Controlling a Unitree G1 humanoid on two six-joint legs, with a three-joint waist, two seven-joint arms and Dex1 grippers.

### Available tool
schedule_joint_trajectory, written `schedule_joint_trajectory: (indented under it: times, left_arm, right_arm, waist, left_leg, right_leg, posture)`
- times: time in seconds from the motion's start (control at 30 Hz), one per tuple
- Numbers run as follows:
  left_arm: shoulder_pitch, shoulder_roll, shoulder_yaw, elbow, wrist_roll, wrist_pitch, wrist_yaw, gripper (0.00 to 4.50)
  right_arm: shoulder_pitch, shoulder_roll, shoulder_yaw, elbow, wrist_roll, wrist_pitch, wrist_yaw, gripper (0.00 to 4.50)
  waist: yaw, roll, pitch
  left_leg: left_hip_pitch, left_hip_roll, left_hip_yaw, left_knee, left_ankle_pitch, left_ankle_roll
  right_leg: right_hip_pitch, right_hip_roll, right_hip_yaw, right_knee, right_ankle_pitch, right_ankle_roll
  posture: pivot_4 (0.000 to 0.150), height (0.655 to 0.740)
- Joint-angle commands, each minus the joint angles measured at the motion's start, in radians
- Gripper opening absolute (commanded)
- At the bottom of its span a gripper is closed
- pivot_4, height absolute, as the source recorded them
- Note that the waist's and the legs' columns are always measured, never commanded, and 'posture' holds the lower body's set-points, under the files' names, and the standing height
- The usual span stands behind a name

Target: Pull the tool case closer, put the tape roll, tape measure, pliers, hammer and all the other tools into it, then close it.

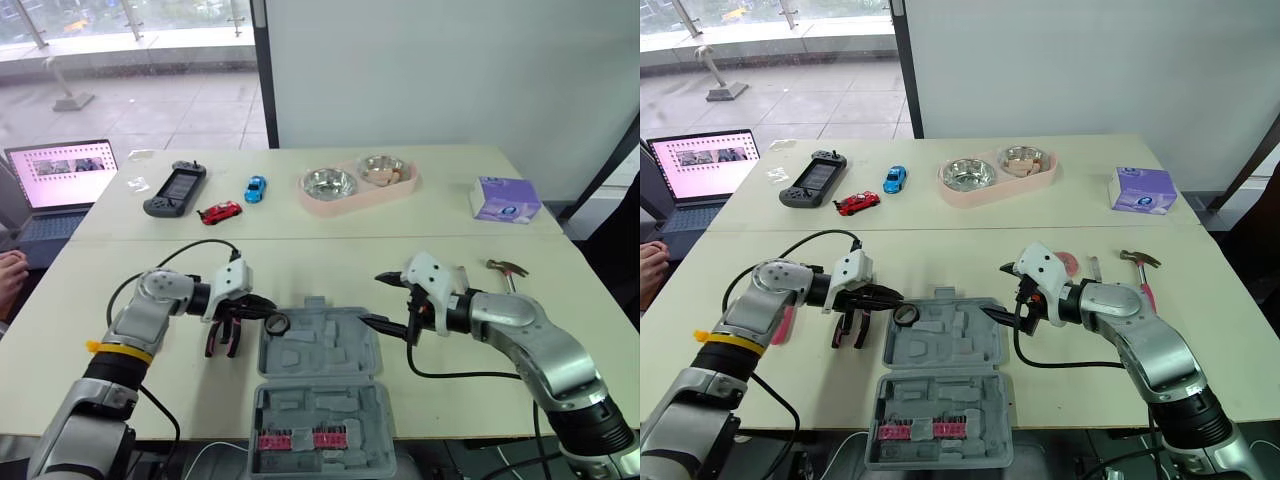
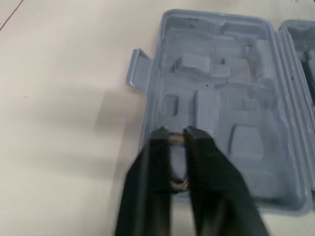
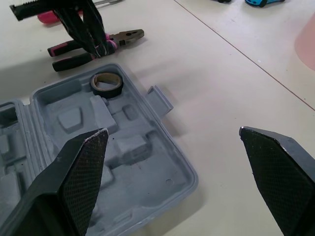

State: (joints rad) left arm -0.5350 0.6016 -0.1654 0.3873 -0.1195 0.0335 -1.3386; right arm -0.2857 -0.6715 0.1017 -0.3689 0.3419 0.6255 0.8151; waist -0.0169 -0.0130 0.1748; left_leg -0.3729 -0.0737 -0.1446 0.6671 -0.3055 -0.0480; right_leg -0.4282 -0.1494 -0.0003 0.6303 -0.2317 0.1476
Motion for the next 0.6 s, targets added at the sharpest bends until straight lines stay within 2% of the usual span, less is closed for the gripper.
schedule_joint_trajectory:
  times: [0.03, 0.37, 0.6]
  left_arm:
    - [0.027, 0.003, 0.008, -0.030, -0.016, -0.003, 0.010, 0.73]
    - [0.038, -0.033, 0.010, 0.013, -0.009, -0.037, 0.067, 0.73]
    - [0.062, -0.039, -0.025, 0.085, 0.041, -0.148, 0.090, 0.73]
  right_arm:
    - [-0.008, -0.003, -0.021, -0.037, 0.009, -0.006, -0.006, 4.50]
    - [-0.007, 0.002, -0.014, -0.049, 0.010, 0.003, -0.019, 4.50]
    - [-0.004, -0.003, -0.018, -0.054, 0.013, 0.011, -0.022, 4.50]
  waist:
    - [-0.001, 0.000, 0.000]
    - [0.004, 0.000, 0.000]
    - [0.002, 0.000, 0.000]
  left_leg:
    - [0.000, 0.000, 0.000, 0.000, 0.000, 0.000]
    - [0.000, 0.000, 0.000, 0.000, 0.000, 0.000]
    - [0.000, 0.000, 0.000, 0.000, 0.000, 0.000]
  right_leg:
    - [0.000, 0.000, 0.000, 0.000, 0.000, 0.000]
    - [0.000, 0.000, 0.000, 0.000, 0.000, 0.000]
    - [0.000, 0.000, 0.000, 0.000, 0.000, 0.000]
  posture:
    - [0.150, 0.7239]
    - [0.150, 0.7239]
    - [0.150, 0.7239]
